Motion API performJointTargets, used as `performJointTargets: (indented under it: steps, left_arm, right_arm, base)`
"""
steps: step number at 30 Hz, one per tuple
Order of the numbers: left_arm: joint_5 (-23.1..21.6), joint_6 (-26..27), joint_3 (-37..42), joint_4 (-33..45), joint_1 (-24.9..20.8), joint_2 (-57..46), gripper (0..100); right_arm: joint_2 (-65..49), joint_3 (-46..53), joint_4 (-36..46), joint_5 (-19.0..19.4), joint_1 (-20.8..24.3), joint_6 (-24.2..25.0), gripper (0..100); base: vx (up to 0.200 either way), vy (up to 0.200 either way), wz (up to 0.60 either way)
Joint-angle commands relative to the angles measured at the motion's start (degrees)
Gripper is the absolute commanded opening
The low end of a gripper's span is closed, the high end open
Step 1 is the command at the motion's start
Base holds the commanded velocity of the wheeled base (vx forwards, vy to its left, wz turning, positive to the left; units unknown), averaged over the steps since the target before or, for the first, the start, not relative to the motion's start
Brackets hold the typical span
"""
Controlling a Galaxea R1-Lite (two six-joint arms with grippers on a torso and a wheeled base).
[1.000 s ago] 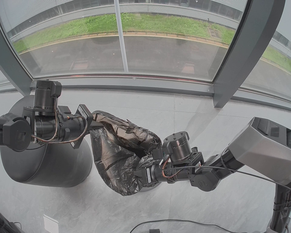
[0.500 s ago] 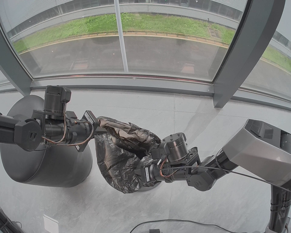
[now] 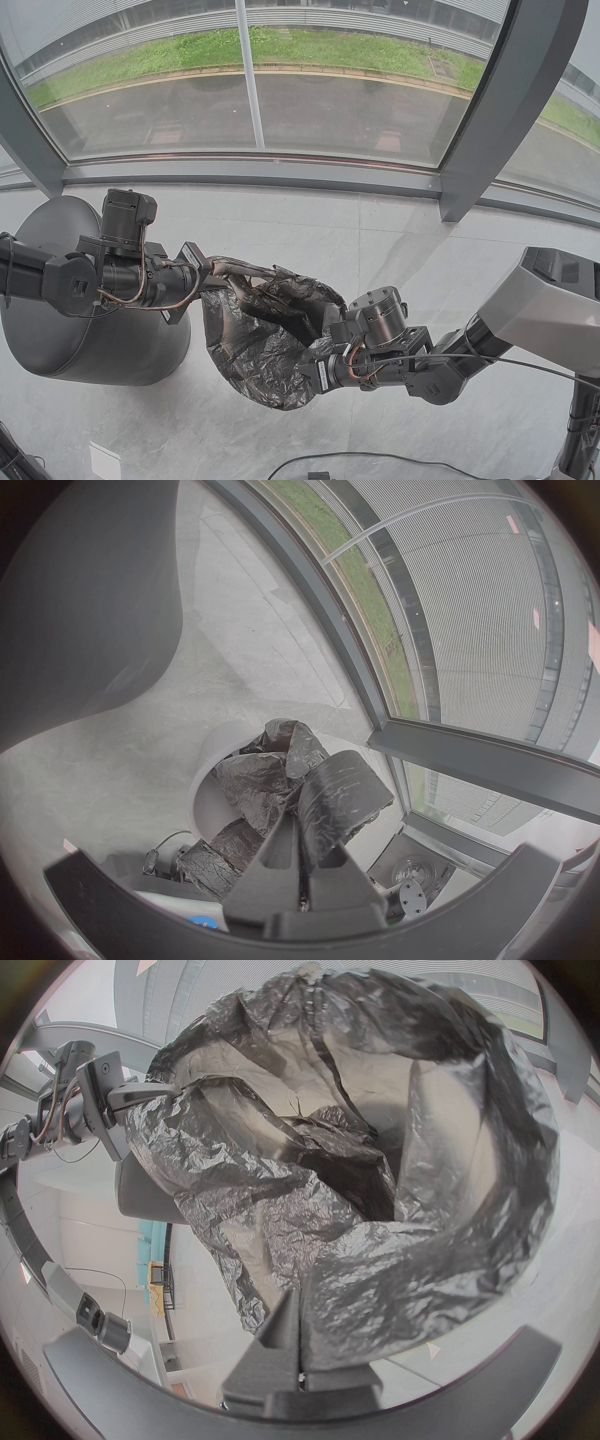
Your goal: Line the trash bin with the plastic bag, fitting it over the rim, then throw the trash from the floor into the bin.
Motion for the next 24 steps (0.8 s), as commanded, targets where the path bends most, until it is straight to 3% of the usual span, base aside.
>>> performJointTargets:
  steps: [1, 4, 12, 18, 24]
  left_arm:
    - [-0.01, -0.06, 0.72, -0.02, -0.02, 0.35, 0]
    - [-0.1, -0.06, 0.72, -0.02, -0.02, 0.43, 0]
    - [-0.1, -0.06, 1.51, -0.11, -0.11, 1.49, 0]
    - [-0.19, -0.06, 3.0, -0.55, -0.02, 2.81, 0]
    - [-0.28, -0.24, 6.34, -6.7, 0.06, 4.21, 0]
  right_arm:
    - [-2.13, 2.94, -0.25, 0.0, -0.03, -0.1, 0]
    - [-2.74, 5.14, -0.6, 0.0, -0.03, -0.18, 0]
    - [-0.81, 11.82, -10.53, -0.18, -1.35, -0.1, 0]
    - [0.33, 12.43, -11.5, -0.8, -1.35, -0.1, 0]
    - [1.3, 12.17, -11.5, -3.08, -1.35, -0.01, 0]
  base:
    - [0.0, 0.0, 0.0]
    - [0.0, 0.0, 0.0]
    - [0.0, 0.0, 0.0]
    - [0.0, 0.0, 0.0]
    - [0.0, 0.0, 0.0]
